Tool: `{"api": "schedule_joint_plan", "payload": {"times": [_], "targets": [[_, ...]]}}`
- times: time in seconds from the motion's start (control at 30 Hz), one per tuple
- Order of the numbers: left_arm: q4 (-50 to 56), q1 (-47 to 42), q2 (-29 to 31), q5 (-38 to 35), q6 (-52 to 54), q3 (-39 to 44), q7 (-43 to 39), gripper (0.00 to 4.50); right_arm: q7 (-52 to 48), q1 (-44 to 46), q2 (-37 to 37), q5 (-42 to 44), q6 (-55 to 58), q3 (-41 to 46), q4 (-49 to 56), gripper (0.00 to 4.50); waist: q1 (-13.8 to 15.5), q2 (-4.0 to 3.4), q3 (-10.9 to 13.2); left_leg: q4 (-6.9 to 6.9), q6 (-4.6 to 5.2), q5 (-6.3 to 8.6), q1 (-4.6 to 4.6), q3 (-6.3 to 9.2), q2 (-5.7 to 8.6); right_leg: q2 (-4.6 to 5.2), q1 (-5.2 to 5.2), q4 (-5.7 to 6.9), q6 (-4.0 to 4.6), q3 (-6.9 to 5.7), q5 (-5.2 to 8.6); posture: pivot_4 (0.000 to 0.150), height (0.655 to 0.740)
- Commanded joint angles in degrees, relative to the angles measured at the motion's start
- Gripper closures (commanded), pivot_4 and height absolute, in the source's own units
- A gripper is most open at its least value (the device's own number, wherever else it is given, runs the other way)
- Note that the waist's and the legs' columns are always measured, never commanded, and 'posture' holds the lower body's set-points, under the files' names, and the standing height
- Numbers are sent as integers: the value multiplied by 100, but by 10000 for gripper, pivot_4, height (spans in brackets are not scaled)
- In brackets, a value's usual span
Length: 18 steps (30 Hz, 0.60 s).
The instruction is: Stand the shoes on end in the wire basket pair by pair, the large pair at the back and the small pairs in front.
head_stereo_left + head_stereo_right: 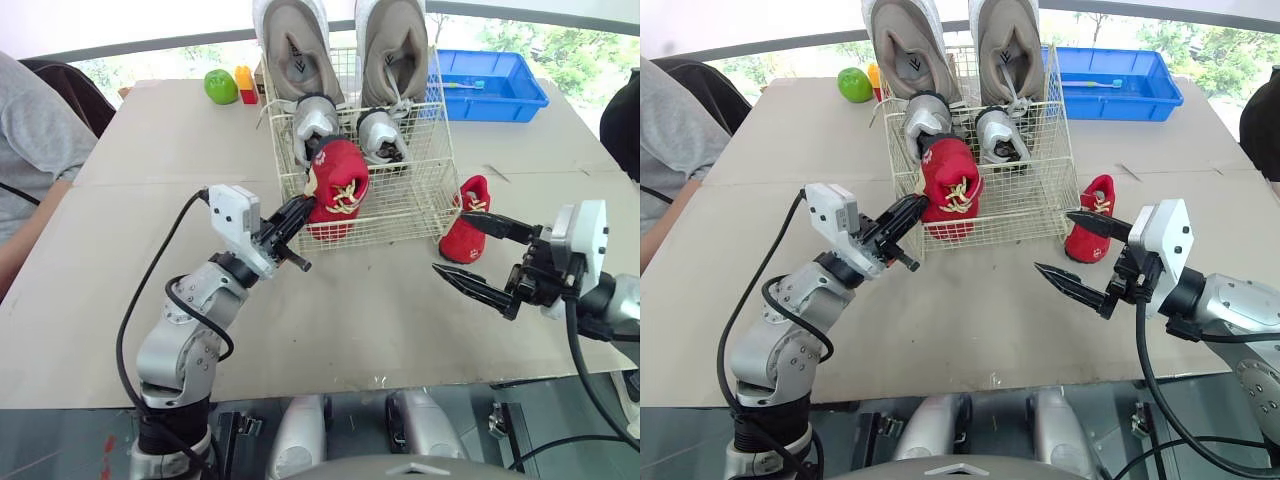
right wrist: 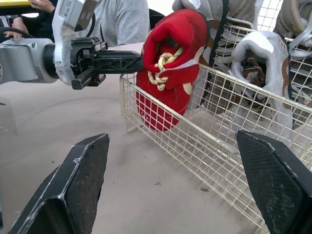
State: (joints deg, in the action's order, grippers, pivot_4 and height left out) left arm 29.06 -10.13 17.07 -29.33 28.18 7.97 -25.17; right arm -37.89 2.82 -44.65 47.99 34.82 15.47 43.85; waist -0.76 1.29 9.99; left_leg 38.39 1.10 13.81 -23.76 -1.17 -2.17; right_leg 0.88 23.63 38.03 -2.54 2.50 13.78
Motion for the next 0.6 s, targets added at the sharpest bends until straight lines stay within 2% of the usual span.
{"api": "schedule_joint_plan", "payload": {"times": [0.03,0.3,0.47,0.6], "targets": [[384,320,33,105,-316,-75,-8,44656,-80,123,-72,3,-91,5,56,5042,-11,0,-1,0,0,0,-1,0,0,-1,0,0,0,-1,0,1500,7400],[302,1167,162,272,-1047,-278,-424,44656,-162,276,-95,-46,-60,-127,-52,5042,-25,-1,-4,-7,2,2,4,0,-2,-2,1,-7,2,7,1,1500,7400],[348,1201,155,-259,-693,-140,-299,44656,-233,278,-134,-42,-47,-105,-75,5042,-19,-1,-5,-7,5,4,4,-2,-3,-1,1,-9,2,8,2,1500,7400],[387,1201,384,-449,-312,-32,-203,44656,-260,284,-142,-67,-63,-114,-108,5042,-27,-2,-6,-7,6,5,5,-2,-4,-3,1,-9,1,9,2,1500,7400]]}}
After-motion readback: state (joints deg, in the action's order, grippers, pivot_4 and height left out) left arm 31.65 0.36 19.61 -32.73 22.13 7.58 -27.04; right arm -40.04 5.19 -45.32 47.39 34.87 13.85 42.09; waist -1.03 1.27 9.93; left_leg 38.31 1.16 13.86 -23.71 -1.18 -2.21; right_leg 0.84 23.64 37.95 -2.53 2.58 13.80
